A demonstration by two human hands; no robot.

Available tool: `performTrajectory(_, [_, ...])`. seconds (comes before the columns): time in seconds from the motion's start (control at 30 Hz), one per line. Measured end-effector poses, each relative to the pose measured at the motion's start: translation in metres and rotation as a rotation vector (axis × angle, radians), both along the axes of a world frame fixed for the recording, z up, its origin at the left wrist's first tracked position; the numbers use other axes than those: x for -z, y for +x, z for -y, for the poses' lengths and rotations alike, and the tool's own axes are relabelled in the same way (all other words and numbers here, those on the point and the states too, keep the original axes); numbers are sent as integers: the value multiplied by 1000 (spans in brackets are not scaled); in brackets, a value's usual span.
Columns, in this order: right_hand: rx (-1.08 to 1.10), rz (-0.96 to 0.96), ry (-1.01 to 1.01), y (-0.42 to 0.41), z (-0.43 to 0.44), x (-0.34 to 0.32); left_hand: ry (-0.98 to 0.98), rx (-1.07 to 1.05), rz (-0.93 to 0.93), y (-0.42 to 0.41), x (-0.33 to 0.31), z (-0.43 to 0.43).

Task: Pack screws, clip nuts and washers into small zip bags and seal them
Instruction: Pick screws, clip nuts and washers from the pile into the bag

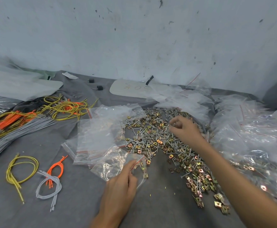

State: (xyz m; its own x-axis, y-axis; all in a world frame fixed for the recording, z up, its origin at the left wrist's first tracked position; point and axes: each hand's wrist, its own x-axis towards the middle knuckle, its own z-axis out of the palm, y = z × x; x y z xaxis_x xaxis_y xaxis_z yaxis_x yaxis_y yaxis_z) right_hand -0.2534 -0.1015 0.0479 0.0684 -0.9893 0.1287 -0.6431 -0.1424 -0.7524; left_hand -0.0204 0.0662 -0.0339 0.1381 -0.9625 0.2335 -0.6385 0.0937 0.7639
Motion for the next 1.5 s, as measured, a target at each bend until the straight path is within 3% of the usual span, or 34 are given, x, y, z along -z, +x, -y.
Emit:
performTrajectory(0.1, [-145,245,27,22,-59,4,-28,-29,3,-1,2,1])
performTrajectory(0.2, [-206,337,30,46,-110,27,-39,-34,14,0,5,1])
performTrajectory(0.33, [-208,266,-21,73,-142,46,-24,-20,35,0,6,1])
performTrajectory(0.47, [-158,-18,-184,88,-145,55,-21,-15,41,2,8,2])
performTrajectory(0.63, [-132,-182,-205,97,-140,62,-24,-3,41,2,6,1])
performTrajectory(1.27, [-188,-305,-226,99,-139,64,-10,-35,4,1,5,3])
performTrajectory(1.5, [-132,-187,-230,74,-127,47,-15,-46,-3,-1,1,-1])
